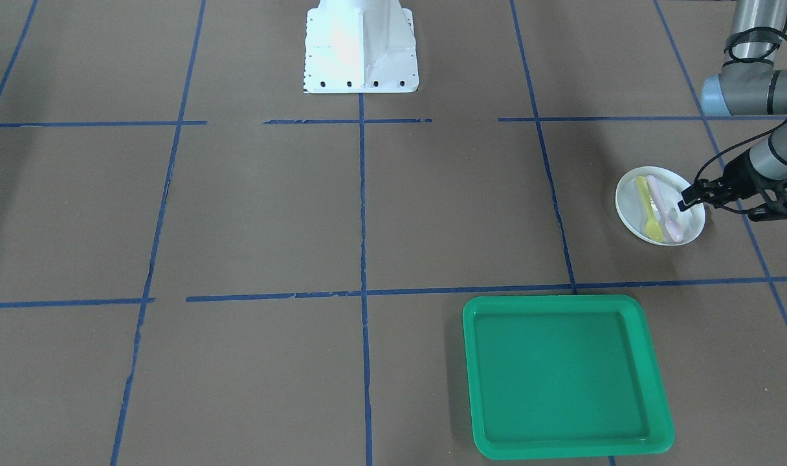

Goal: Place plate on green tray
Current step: 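Lower the left gripper to the white plate's rim and grasp it, then lift the white plate with spoons and carry it toward the green tray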

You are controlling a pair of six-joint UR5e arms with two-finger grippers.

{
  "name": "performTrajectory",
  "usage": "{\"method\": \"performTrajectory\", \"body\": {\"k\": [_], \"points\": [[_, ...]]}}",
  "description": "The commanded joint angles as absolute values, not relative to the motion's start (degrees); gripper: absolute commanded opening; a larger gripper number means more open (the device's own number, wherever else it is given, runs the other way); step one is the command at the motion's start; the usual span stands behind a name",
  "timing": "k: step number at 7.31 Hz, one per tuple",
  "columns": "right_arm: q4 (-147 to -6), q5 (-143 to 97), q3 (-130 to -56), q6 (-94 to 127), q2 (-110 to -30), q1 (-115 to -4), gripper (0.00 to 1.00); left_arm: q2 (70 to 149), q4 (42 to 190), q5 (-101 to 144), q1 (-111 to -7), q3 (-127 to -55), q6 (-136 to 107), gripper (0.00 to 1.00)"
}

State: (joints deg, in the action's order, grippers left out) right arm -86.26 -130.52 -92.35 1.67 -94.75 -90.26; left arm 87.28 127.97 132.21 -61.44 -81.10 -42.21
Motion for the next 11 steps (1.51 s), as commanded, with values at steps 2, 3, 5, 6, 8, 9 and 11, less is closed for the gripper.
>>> {"method": "performTrajectory", "body": {"k": [2,3,5,6,8,9,11], "points": [[-86.31,-130.52,-92.37,1.67,-94.75,-90.26,1.0,87.28,128.06,132.28,-61.44,-81.47,-42.28,0.08],[-86.31,-130.52,-92.37,1.67,-94.75,-90.26,1.0,86.41,128.32,132.45,-61.52,-81.74,-42.19,0.0],[-86.22,-130.52,-92.37,1.67,-94.75,-90.26,1.0,84.48,128.76,133.33,-62.14,-84.53,-40.97,0.0],[-86.31,-130.52,-92.37,1.67,-94.75,-90.26,1.0,81.24,128.15,140.46,-62.83,-87.07,-35.74,0.0],[-86.22,-130.52,-92.37,1.67,-94.75,-90.26,1.0,81.12,128.06,150.35,-69.76,-86.92,-32.71,0.0],[-86.22,-130.52,-92.29,1.67,-94.75,-90.26,1.0,81.12,127.36,154.99,-72.4,-86.92,-32.78,0.0],[-86.31,-130.52,-92.37,1.67,-94.75,-90.26,1.0,84.43,122.55,158.54,-74.79,-86.92,-33.57,0.0]]}}
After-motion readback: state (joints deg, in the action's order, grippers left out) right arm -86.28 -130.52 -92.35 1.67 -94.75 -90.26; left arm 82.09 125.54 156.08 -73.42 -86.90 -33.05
